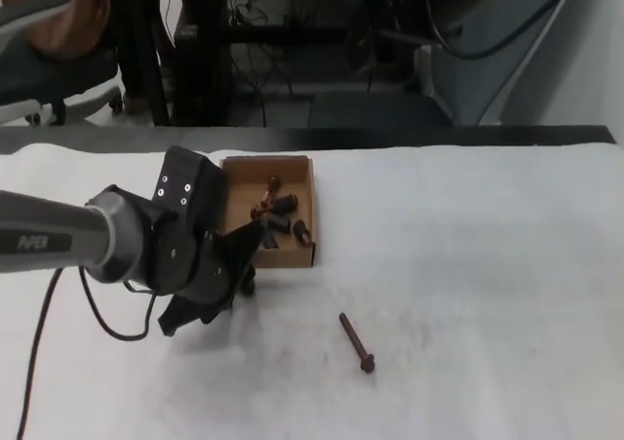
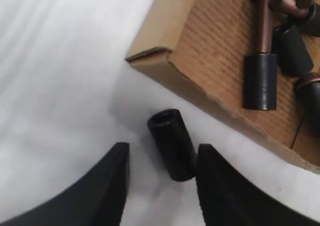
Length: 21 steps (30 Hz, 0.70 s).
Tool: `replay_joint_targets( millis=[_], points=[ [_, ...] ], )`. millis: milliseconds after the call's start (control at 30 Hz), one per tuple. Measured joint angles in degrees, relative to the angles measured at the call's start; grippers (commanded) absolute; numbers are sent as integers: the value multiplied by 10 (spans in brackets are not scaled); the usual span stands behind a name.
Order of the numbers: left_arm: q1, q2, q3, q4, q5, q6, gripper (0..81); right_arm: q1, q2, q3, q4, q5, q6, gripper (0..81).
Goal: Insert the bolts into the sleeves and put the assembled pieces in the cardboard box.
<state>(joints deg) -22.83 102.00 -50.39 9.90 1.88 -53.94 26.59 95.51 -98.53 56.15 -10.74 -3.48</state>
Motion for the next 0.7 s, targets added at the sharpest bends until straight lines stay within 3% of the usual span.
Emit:
replay_joint_targets(
  millis=[300, 333, 433, 500, 567, 700],
  points=[
    [1, 31, -57, 38, 19, 13, 398, 0, -10, 0, 0, -6, 0, 694],
    [2, 31, -59, 41, 21, 15, 364, 0, -10, 0, 0, -7, 0, 694],
    [3, 31, -59, 53, 21, 16, 20, 0, -10, 0, 0, -8, 0, 694],
    [3, 35, -62, 63, 21, 25, 18, 0, -10, 0, -3, -8, 0, 687],
    [3, 34, -65, 71, 21, 39, 18, 0, -10, 0, -9, -8, 4, 637],
    [3, 34, -65, 73, 30, 61, 18, 0, -16, 0, -21, -8, 6, 461]
  ],
)
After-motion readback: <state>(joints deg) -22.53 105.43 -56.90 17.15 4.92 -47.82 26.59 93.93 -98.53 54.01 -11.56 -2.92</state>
